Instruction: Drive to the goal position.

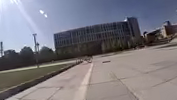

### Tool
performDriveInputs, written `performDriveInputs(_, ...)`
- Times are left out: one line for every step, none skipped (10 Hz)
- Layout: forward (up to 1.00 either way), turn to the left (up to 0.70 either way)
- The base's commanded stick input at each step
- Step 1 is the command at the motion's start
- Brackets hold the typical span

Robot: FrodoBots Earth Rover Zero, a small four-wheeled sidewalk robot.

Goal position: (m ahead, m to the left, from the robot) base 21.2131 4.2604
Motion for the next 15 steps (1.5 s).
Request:
performDriveInputs(0.06, 0.0)
performDriveInputs(0.06, 0.0)
performDriveInputs(0.06, 0.0)
performDriveInputs(0.06, 0.0)
performDriveInputs(0.06, 0.0)
performDriveInputs(0.06, 0.0)
performDriveInputs(0.06, 0.0)
performDriveInputs(0.06, 0.0)
performDriveInputs(0.06, 0.0)
performDriveInputs(0.06, 0.0)
performDriveInputs(0.06, 0.0)
performDriveInputs(0.06, 0.0)
performDriveInputs(0.06, 0.0)
performDriveInputs(0.06, 0.0)
performDriveInputs(0.06, 0.0)
